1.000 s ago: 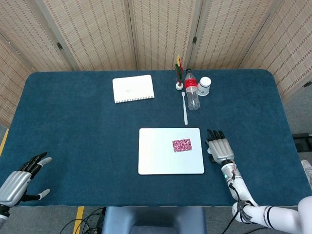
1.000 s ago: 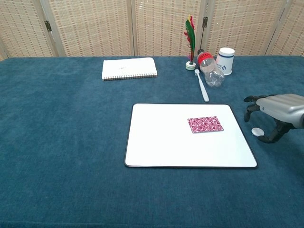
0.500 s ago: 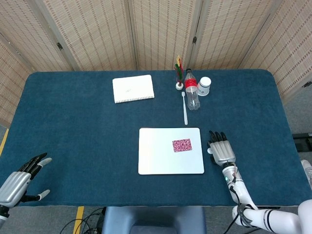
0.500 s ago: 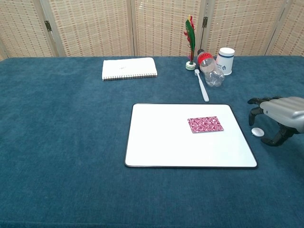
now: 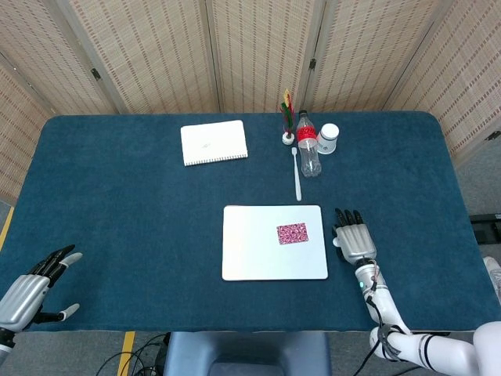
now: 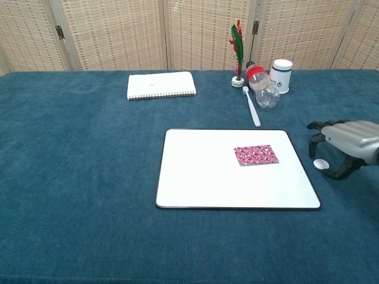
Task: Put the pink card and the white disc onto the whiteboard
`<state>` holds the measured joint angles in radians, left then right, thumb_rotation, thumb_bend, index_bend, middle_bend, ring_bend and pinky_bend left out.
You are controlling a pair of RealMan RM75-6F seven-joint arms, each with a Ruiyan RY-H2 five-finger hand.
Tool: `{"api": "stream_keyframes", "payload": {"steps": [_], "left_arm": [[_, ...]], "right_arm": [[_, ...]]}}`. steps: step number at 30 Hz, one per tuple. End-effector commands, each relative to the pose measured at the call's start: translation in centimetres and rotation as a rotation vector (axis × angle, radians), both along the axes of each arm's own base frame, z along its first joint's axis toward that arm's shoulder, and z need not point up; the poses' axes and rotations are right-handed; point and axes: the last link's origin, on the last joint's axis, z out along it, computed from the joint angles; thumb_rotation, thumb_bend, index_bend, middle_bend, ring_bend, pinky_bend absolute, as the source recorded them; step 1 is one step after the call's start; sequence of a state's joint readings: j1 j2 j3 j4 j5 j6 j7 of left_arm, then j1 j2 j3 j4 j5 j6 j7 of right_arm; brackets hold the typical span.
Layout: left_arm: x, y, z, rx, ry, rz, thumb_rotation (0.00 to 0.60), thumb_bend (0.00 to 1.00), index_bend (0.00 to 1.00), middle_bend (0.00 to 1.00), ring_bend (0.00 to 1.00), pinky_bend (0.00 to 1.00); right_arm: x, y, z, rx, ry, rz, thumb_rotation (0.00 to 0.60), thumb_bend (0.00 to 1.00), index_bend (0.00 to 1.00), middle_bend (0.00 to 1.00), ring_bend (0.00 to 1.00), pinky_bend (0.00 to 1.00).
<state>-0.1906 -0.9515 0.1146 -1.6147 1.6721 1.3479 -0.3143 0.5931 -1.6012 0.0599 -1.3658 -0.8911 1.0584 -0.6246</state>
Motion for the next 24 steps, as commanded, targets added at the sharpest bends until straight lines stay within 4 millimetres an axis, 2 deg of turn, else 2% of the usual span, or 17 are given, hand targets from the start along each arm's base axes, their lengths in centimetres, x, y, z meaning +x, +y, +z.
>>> {"api": "stream_keyframes", "payload": {"steps": [1, 15, 20, 24], "left_arm": [[0.0, 0.0, 0.0, 0.001, 0.000, 0.002, 0.600, 0.25, 0.13, 0.05, 0.05, 0.19], [-0.1, 0.2, -0.1, -0.002, 0.005, 0.007, 0.600, 0.25, 0.13, 0.05, 0.05, 0.19], [0.1, 0.0, -0.2, -0.006, -0.005, 0.000, 0.600, 0.25, 0.13, 0.05, 0.05, 0.19], [0.2, 0.0, 0.0, -0.008, -0.017, -0.004, 0.600, 0.25, 0.13, 0.05, 0.05, 0.19]], "right_arm": [[0.0, 0.0, -0.2, -0.001, 0.002, 0.004, 0.600, 0.33, 0.41, 0.04, 0.00, 0.00], [0.3, 0.7, 0.6, -0.036, -0.011, 0.017, 0.600, 0.36, 0.49, 0.07, 0.00, 0.00], [2.1, 0.9, 1.9, -0.059, -0.034, 0.057, 0.600, 0.36, 0.49, 0.07, 0.00, 0.00], [4.4, 0.4, 2.0, -0.051, -0.046, 0.089, 0.600, 0.36, 0.49, 0.07, 0.00, 0.00]]}}
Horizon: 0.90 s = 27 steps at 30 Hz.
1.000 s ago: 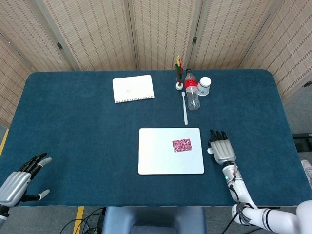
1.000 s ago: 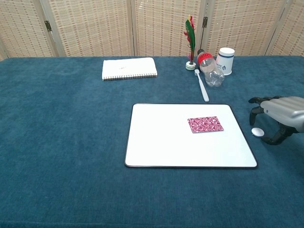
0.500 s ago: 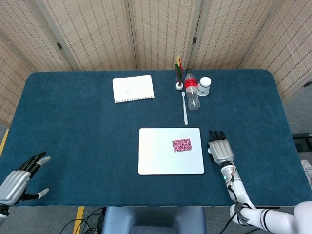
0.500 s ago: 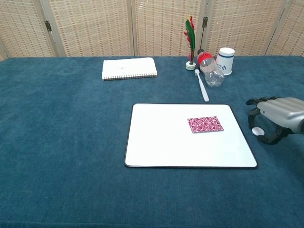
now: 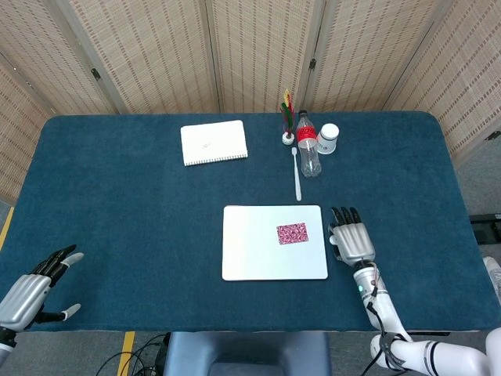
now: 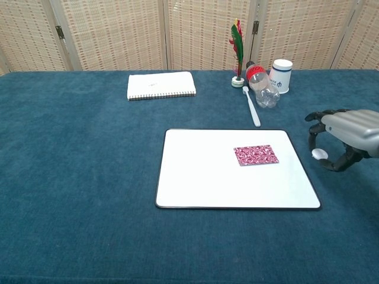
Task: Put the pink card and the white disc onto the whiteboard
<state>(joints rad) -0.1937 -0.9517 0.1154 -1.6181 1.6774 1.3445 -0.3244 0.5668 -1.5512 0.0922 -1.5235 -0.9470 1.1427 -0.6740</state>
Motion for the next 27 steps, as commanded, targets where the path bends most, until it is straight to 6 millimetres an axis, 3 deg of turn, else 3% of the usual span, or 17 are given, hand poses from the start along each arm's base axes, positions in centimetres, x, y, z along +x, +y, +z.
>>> {"api": "stream_keyframes", "payload": {"steps": [1, 10, 22, 27], "left_arm": [[0.0, 0.0, 0.2, 0.001, -0.009, -0.003, 0.600, 0.25, 0.13, 0.05, 0.05, 0.19], [-0.5, 0.1, 1.0, 0.006, -0.037, 0.007, 0.600, 0.25, 0.13, 0.05, 0.05, 0.19], [-0.7, -0.1, 1.3, 0.004, -0.052, 0.003, 0.600, 0.25, 0.13, 0.05, 0.05, 0.19], [-0.7, 0.0, 1.3, 0.008, -0.055, 0.008, 0.600, 0.25, 0.13, 0.05, 0.05, 0.19]], "right_arm": [[2.3, -0.8, 0.1, -0.002, 0.004, 0.040, 0.600, 0.36, 0.49, 0.07, 0.00, 0.00], [6.1, -2.7, -3.5, 0.046, 0.005, 0.061, 0.600, 0.36, 0.49, 0.06, 0.00, 0.00], [6.5, -3.5, -5.6, 0.071, 0.019, 0.046, 0.600, 0.32, 0.48, 0.05, 0.00, 0.00], [6.3, -3.6, -5.9, 0.093, 0.020, 0.023, 0.600, 0.18, 0.17, 0.00, 0.00, 0.00]]}}
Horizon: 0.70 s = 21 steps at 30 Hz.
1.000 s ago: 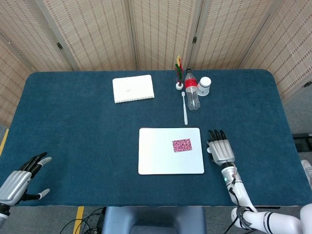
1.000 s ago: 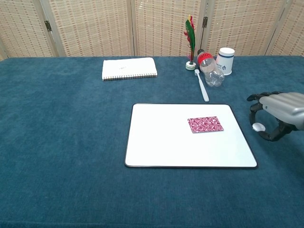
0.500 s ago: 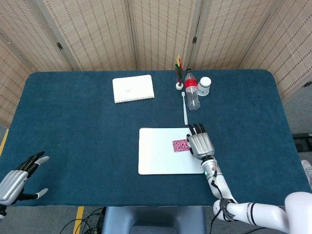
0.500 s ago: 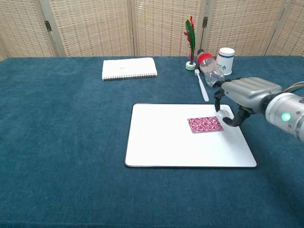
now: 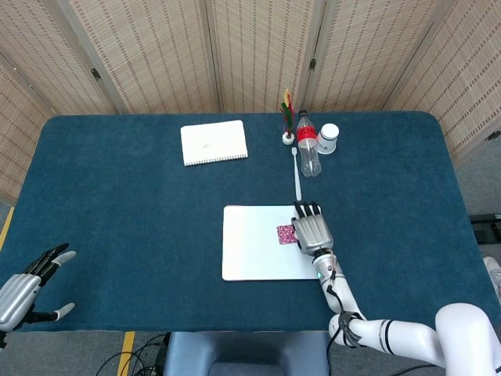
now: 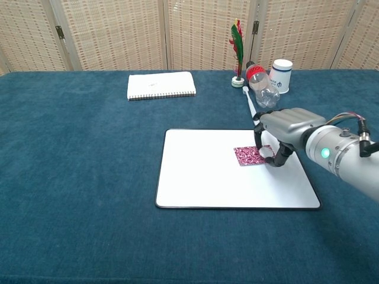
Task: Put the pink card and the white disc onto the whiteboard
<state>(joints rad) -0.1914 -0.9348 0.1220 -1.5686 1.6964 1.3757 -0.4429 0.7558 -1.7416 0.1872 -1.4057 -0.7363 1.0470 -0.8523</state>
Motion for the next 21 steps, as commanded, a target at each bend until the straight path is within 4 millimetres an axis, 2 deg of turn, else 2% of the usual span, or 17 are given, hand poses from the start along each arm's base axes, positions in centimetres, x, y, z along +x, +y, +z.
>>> {"api": "stream_keyframes", "payload": {"steps": [1, 6, 9, 12, 16, 21], "left_arm": [[0.0, 0.0, 0.1, 0.003, -0.002, 0.001, 0.600, 0.25, 0.13, 0.05, 0.05, 0.19], [-0.2, 0.0, 0.2, 0.014, 0.004, 0.003, 0.600, 0.25, 0.13, 0.05, 0.05, 0.19], [-0.3, 0.1, 0.2, 0.024, 0.016, 0.008, 0.600, 0.25, 0.13, 0.05, 0.05, 0.19], [-0.4, 0.1, 0.1, 0.032, 0.032, 0.018, 0.600, 0.25, 0.13, 0.05, 0.05, 0.19], [-0.1, 0.1, -0.3, 0.049, 0.058, 0.018, 0.600, 0.25, 0.13, 0.05, 0.05, 0.19], [0.4, 0.2, -1.3, 0.054, 0.105, 0.013, 0.600, 0.25, 0.12, 0.05, 0.05, 0.19]], "right_arm": [[0.0, -0.1, 0.0, 0.001, -0.006, -0.004, 0.600, 0.17, 0.14, 0.00, 0.00, 0.00], [0.0, 0.2, 1.1, -0.005, -0.043, -0.005, 0.600, 0.16, 0.02, 0.00, 0.00, 0.00], [-0.3, 1.6, 3.4, -0.036, -0.104, 0.003, 0.600, 0.14, 0.01, 0.00, 0.00, 0.00], [-1.5, 4.3, 7.0, -0.097, -0.171, 0.025, 0.600, 0.13, 0.01, 0.00, 0.00, 0.00], [-4.6, 9.3, 11.9, -0.169, -0.244, 0.036, 0.600, 0.12, 0.01, 0.00, 0.00, 0.00], [-9.0, 14.6, 15.7, -0.231, -0.245, 0.057, 0.600, 0.11, 0.01, 0.00, 0.00, 0.00]]}}
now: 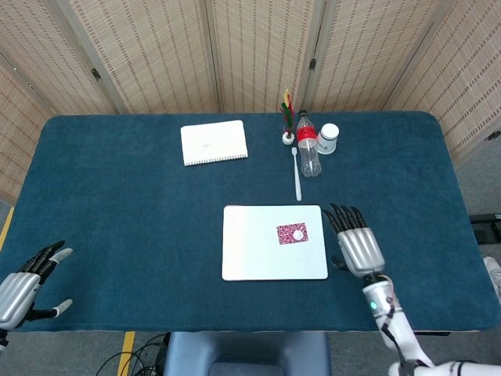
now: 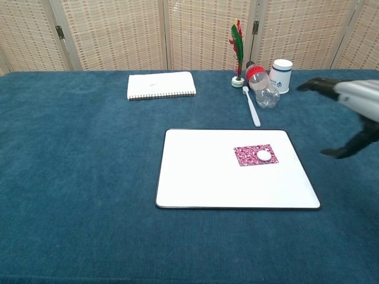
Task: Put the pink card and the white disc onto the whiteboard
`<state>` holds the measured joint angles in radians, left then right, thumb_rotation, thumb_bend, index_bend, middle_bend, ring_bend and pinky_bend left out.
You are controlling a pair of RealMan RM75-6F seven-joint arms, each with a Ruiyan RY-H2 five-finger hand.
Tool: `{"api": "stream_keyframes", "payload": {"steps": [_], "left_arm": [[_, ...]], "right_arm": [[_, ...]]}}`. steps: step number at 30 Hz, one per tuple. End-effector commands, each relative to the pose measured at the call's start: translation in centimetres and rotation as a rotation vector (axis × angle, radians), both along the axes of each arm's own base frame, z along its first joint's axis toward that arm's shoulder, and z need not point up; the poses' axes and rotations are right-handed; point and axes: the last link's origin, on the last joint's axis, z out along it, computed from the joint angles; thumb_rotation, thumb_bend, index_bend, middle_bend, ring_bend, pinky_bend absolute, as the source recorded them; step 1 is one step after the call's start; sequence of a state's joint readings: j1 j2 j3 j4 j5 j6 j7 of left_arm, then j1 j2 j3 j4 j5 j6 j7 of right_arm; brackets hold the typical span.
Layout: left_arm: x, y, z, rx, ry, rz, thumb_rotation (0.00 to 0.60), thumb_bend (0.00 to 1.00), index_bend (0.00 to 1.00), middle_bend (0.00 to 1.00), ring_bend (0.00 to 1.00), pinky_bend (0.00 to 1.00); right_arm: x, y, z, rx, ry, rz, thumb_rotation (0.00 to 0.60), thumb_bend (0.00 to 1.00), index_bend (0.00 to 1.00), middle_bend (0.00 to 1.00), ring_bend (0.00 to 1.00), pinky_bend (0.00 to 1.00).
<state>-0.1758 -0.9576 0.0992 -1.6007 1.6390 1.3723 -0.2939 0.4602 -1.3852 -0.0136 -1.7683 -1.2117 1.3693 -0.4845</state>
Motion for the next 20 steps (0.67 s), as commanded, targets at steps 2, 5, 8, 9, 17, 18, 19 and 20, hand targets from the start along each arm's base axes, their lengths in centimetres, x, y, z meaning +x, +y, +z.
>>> {"api": "stream_keyframes", "payload": {"steps": [2, 5, 8, 9, 17, 18, 19, 20], "left_arm": [[0.5, 0.3, -1.3, 0.005, 0.047, 0.007, 0.600, 0.25, 0.12, 0.05, 0.05, 0.19], [1.2, 0.2, -2.1, 0.013, 0.078, -0.015, 0.600, 0.25, 0.12, 0.05, 0.05, 0.19], [1.8, -0.1, -2.4, 0.035, 0.097, -0.038, 0.600, 0.25, 0.11, 0.05, 0.05, 0.19], [2.1, -0.2, -2.5, 0.044, 0.098, -0.050, 0.600, 0.25, 0.11, 0.05, 0.05, 0.19], [3.3, -1.6, -2.8, 0.096, 0.099, -0.159, 0.600, 0.26, 0.11, 0.05, 0.05, 0.19], [3.2, -1.7, -2.8, 0.098, 0.109, -0.155, 0.600, 0.25, 0.11, 0.05, 0.05, 0.19], [3.1, -1.8, -2.7, 0.099, 0.116, -0.148, 0.600, 0.25, 0.11, 0.05, 0.05, 0.19], [3.0, -1.9, -2.7, 0.100, 0.116, -0.142, 0.600, 0.25, 0.11, 0.05, 0.05, 0.19]], "right_arm": [[-5.4, 7.7, 5.2, -0.068, -0.030, -0.009, 0.600, 0.11, 0.00, 0.00, 0.00, 0.00], [-7.3, 10.5, 6.4, -0.096, -0.029, 0.020, 0.600, 0.11, 0.00, 0.00, 0.00, 0.00], [-8.5, 12.2, 7.3, -0.150, -0.055, 0.044, 0.600, 0.11, 0.00, 0.00, 0.00, 0.00], [-8.7, 12.6, 7.5, -0.166, -0.063, 0.050, 0.600, 0.11, 0.00, 0.00, 0.00, 0.00], [-9.4, 14.2, 8.8, -0.139, -0.063, 0.040, 0.600, 0.11, 0.00, 0.00, 0.00, 0.00], [-9.3, 14.2, 8.8, -0.138, -0.062, 0.042, 0.600, 0.11, 0.00, 0.00, 0.00, 0.00], [-9.2, 14.1, 8.8, -0.136, -0.059, 0.046, 0.600, 0.11, 0.00, 0.00, 0.00, 0.00], [-9.1, 14.0, 8.7, -0.133, -0.055, 0.048, 0.600, 0.11, 0.00, 0.00, 0.00, 0.00]]}}
